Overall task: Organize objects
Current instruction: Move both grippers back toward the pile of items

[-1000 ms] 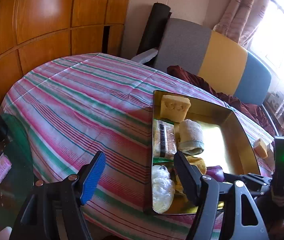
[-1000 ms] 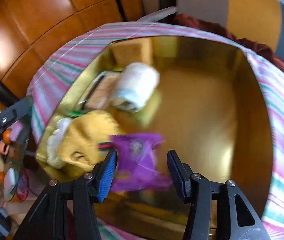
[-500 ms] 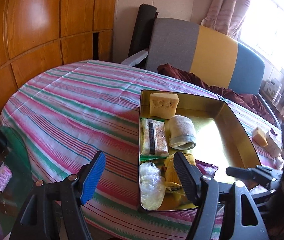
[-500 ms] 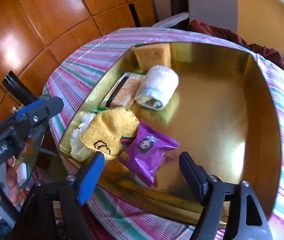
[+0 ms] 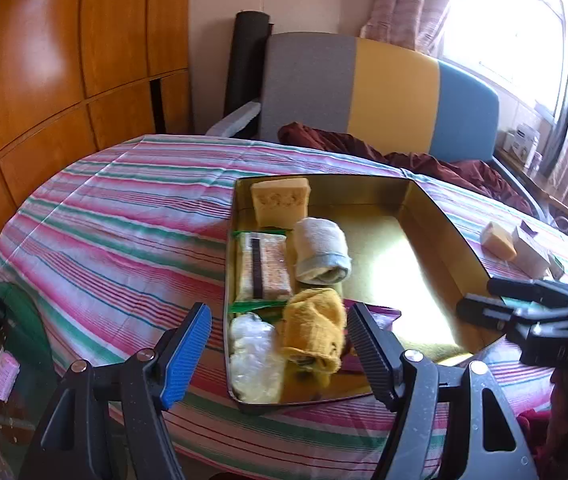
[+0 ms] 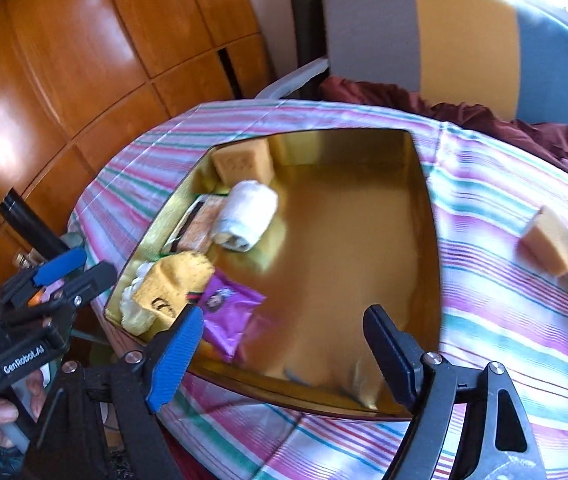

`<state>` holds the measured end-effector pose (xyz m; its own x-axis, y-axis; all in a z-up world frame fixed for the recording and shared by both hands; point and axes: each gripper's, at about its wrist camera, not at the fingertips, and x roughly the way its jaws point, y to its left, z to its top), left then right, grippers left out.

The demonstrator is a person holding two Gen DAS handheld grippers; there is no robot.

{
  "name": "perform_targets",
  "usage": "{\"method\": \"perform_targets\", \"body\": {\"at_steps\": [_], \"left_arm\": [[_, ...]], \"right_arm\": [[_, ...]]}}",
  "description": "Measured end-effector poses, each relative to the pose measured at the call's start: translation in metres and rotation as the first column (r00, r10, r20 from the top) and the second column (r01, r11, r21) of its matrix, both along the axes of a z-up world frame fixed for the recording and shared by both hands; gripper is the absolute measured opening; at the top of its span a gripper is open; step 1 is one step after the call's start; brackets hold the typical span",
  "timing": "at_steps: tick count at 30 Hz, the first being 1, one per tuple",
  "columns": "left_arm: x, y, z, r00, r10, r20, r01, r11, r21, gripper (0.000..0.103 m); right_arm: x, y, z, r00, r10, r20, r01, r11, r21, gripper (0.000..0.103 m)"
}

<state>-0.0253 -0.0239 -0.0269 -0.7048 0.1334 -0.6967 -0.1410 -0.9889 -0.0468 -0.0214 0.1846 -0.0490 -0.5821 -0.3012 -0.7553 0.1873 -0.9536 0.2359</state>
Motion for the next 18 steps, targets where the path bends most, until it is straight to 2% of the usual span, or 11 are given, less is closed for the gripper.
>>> {"method": "perform_targets", "body": {"at_steps": [10,18], "left_arm": [[0.003,0.033,0.006,0.996,-0.093,-0.001,0.093,0.995,-0.026,0.072],[0.002,0.07,0.01,0.981,-0.194,0.005,0.194,0.98,-0.048,0.071]], "right_arm": [[0.008,0.083,0.012,0.984,-0.175,-0.017,0.175,0.983,0.049,0.086],[0.016,0.182,0.033,0.932,-0.358,-0.063,0.363,0.924,0.123,0.086]]}}
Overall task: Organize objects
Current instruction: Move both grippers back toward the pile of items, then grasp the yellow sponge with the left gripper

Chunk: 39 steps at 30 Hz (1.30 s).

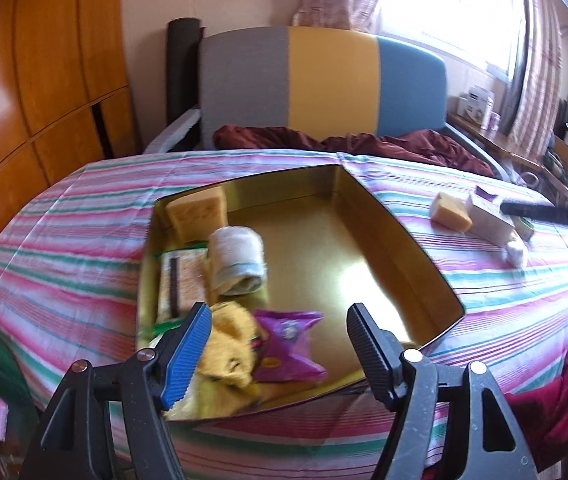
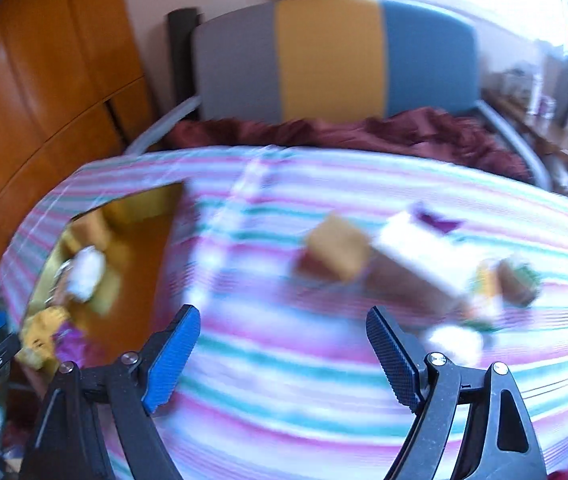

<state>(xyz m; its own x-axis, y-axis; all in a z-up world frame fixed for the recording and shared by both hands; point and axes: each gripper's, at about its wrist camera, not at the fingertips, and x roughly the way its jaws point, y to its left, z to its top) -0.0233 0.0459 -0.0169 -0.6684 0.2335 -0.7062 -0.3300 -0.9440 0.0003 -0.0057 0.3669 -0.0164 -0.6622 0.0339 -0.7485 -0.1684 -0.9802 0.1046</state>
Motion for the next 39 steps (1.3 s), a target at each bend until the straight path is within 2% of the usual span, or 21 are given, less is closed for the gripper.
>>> {"method": "perform_targets", "body": {"at_steps": [3,5,7,9,11,13,17,22,29,31,36,39], "left_arm": [[-0.003,0.018,0.004,0.999,-0.044,0.003,0.044,0.999,-0.002,0.071],[-0.006,0.032,0.006,0.997,-0.076,0.012,0.076,0.997,0.001,0.071],[-0.009,0.048,0.007,0.993,-0.112,0.027,0.112,0.994,0.005,0.071],[-0.012,0.066,0.009,0.989,-0.144,0.042,0.144,0.99,0.005,0.071],[-0.016,0.086,0.011,0.983,-0.177,0.053,0.177,0.984,0.007,0.071],[-0.02,0.106,0.011,0.976,-0.208,0.068,0.207,0.978,0.012,0.071],[-0.029,0.148,0.012,0.957,-0.271,0.105,0.268,0.963,0.04,0.071],[-0.05,0.191,0.006,0.936,-0.299,0.187,0.294,0.954,0.057,0.071],[-0.074,0.248,-0.017,0.918,-0.328,0.226,0.343,0.939,-0.031,0.082],[-0.083,0.262,-0.024,0.912,-0.336,0.237,0.359,0.931,-0.06,0.084],[-0.108,0.295,-0.044,0.896,-0.362,0.256,0.404,0.905,-0.134,0.089],[-0.125,0.311,-0.059,0.883,-0.37,0.288,0.425,0.892,-0.157,0.09]], "right_arm": [[0.003,0.052,0.012,0.992,-0.116,-0.041,0.117,0.993,0.025,0.088],[0.007,0.092,0.013,0.967,-0.244,-0.075,0.245,0.969,0.016,0.09],[0.016,0.128,0.005,0.925,-0.366,-0.103,0.368,0.93,0.0,0.09],[0.029,0.158,-0.013,0.875,-0.475,-0.094,0.472,0.88,-0.053,0.089],[0.035,0.183,-0.025,0.823,-0.568,-0.002,0.564,0.816,-0.124,0.085],[0.042,0.194,-0.023,0.808,-0.589,-0.028,0.572,0.794,-0.208,0.086],[0.04,0.195,-0.024,0.814,-0.581,-0.007,0.566,0.796,-0.216,0.087],[0.04,0.191,-0.025,0.831,-0.556,0.013,0.543,0.806,-0.236,0.089],[0.043,0.191,-0.026,0.837,-0.547,0.025,0.53,0.796,-0.292,0.091],[0.047,0.196,-0.025,0.825,-0.565,0.021,0.542,0.779,-0.315,0.091],[0.062,0.213,-0.028,0.785,-0.619,0.029,0.572,0.705,-0.419,0.091],[0.064,0.217,-0.029,0.78,-0.625,0.033,0.57,0.687,-0.451,0.091]]}}
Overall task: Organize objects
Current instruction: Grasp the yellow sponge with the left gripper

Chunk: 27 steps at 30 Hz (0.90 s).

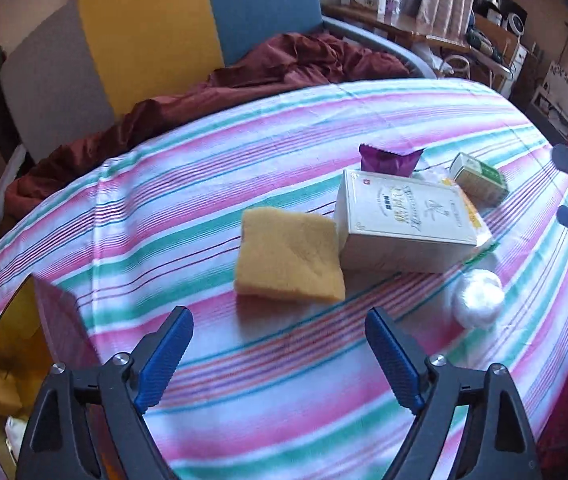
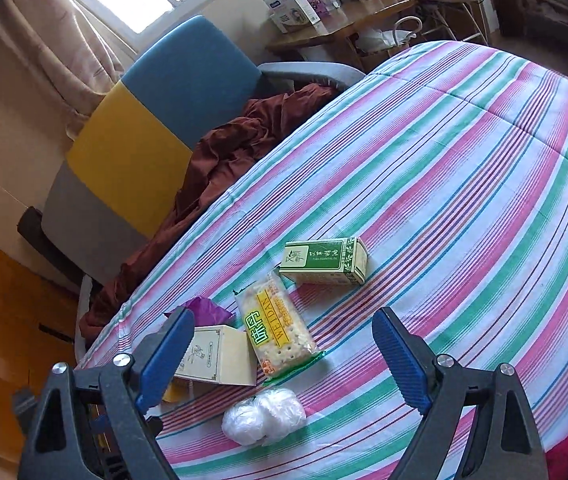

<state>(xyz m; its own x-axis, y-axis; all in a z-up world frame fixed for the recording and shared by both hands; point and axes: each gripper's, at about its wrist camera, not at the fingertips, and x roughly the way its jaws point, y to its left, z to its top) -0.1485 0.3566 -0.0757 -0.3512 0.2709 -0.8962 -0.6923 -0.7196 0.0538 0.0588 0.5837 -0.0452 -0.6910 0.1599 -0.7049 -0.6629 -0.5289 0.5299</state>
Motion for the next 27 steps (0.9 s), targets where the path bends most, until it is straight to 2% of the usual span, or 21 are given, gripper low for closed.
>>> {"method": "perform_targets", "body": {"at_steps": [11,12,13,16,21,27], "left_arm": [[-0.031,0.031,-0.024,0.998,-0.058,-0.004,0.058,0.998,-0.032,0.09],[-0.033,0.03,-0.027,0.998,-0.056,0.005,0.056,0.998,-0.023,0.081],[-0.036,0.029,-0.029,0.999,-0.048,0.026,0.048,0.999,-0.01,0.063],[-0.036,0.02,-0.028,0.998,-0.003,0.056,0.001,0.999,0.037,0.062],[-0.008,0.003,-0.026,0.999,0.008,0.041,-0.01,0.999,0.036,0.061],[0.053,-0.019,-0.026,1.0,0.005,0.014,-0.006,0.999,0.046,0.061]], "right_arm": [[-0.01,-0.003,-0.007,0.999,0.044,0.018,-0.044,0.999,-0.031,0.092],[-0.011,-0.003,-0.007,0.999,0.046,0.017,-0.045,0.999,-0.028,0.092],[-0.01,-0.003,-0.007,0.999,0.046,0.016,-0.046,0.999,-0.026,0.092],[-0.01,-0.002,-0.007,0.999,0.043,0.018,-0.043,0.999,-0.022,0.092],[-0.01,-0.002,-0.006,0.999,0.038,0.022,-0.037,0.999,-0.013,0.092],[0.001,0.008,-0.005,1.0,-0.023,-0.006,0.023,0.999,-0.024,0.092]]}}
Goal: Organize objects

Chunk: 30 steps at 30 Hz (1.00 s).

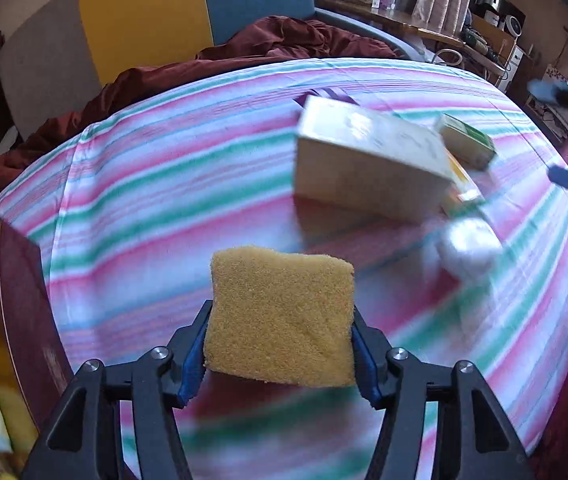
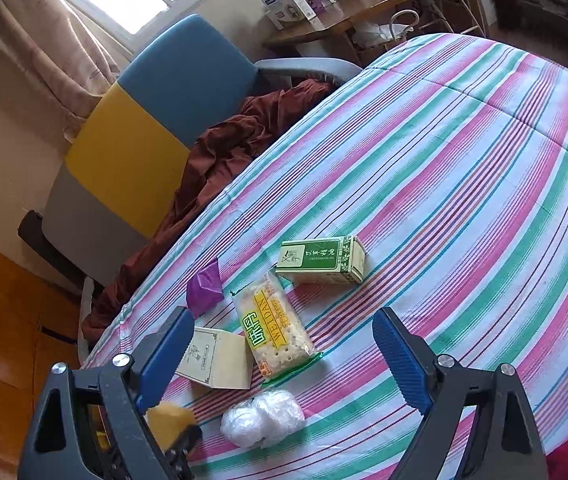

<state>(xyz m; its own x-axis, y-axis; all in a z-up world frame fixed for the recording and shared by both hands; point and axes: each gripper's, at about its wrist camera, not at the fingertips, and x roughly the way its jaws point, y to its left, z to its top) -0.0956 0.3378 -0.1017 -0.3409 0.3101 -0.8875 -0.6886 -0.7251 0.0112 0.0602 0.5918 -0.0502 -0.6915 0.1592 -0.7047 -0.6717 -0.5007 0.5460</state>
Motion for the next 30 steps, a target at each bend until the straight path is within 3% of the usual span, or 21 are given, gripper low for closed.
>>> {"method": "perform_targets", "body": {"at_steps": [7,16,25,30], "left_arm": [[0.073,-0.024,-0.003,0.988,-0.074,-0.138,0.081,0.996,0.046,0.061],[0.082,-0.04,-0.01,0.975,-0.09,-0.203,0.12,0.982,0.144,0.06],[0.082,-0.044,-0.013,0.977,-0.085,-0.193,0.12,0.977,0.177,0.06],[0.08,-0.046,-0.013,0.979,-0.084,-0.185,0.12,0.974,0.191,0.06]], "right_arm": [[0.009,0.009,-0.003,0.998,-0.061,-0.013,0.06,0.998,-0.028,0.092],[0.008,0.01,-0.007,0.997,-0.071,0.001,0.071,0.997,-0.012,0.092],[-0.028,-0.015,-0.013,0.992,0.122,0.044,-0.123,0.992,0.023,0.092],[-0.045,-0.035,-0.013,0.972,0.207,0.113,-0.219,0.97,0.103,0.092]]}}
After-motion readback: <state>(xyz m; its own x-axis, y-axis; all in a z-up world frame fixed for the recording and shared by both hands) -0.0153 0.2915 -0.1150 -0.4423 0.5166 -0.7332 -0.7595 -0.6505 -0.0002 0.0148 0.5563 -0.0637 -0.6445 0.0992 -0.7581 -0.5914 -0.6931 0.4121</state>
